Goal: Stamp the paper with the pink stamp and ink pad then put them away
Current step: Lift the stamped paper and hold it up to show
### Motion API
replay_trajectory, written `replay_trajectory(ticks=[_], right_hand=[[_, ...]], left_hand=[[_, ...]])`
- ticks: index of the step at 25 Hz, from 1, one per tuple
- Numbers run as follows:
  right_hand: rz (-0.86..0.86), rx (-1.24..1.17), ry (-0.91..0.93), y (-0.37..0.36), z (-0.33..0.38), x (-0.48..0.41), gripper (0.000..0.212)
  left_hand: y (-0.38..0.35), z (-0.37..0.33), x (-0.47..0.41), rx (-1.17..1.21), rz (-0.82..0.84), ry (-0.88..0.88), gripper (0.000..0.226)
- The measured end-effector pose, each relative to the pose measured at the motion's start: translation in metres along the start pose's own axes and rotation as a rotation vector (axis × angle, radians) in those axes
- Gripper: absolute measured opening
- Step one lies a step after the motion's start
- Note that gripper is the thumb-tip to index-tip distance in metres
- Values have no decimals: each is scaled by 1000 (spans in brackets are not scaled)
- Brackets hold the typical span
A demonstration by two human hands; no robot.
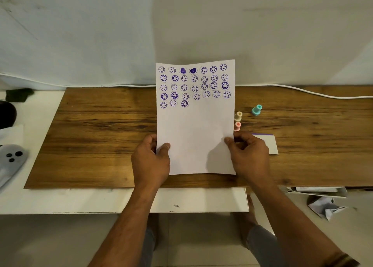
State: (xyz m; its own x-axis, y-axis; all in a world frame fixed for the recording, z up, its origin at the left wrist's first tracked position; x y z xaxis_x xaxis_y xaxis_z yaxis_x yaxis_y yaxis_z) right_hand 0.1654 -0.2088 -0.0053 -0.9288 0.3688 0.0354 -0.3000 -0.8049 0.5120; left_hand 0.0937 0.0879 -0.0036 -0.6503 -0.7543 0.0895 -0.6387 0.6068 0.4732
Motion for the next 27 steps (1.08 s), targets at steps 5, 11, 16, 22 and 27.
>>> replay_trajectory(ticks=[5,11,16,22,27], right_hand=[[43,214,150,-16,7,9,48],[146,375,211,-22,7,11,38],[-9,541,474,-11,41,15,29],[-67,495,708,-16,79,38,70],[-104,545,746,-13,84,40,81]], left_hand=[[0,-11,8,-136,26,-103,61],[-7,-3,12,-452,111,-218,56],[-8,3,12,-614,106,-280,60],[-7,-5,14,-678,24,-373,62],[-13,-6,15,-692,41,-405,72]])
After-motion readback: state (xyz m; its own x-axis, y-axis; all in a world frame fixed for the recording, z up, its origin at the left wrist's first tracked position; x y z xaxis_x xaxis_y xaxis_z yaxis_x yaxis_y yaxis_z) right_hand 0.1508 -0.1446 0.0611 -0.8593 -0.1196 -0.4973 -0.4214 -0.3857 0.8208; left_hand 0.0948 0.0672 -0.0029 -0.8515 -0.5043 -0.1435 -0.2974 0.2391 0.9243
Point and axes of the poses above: each hand's wrist, its own x-axis away from the middle knuckle, its own y-axis out of the back of the hand, z = x × y, the point moved 9 cm from there along -x, towards the middle knuckle, and after that the axes turned 13 degrees about -z, right-handed, at the moved point
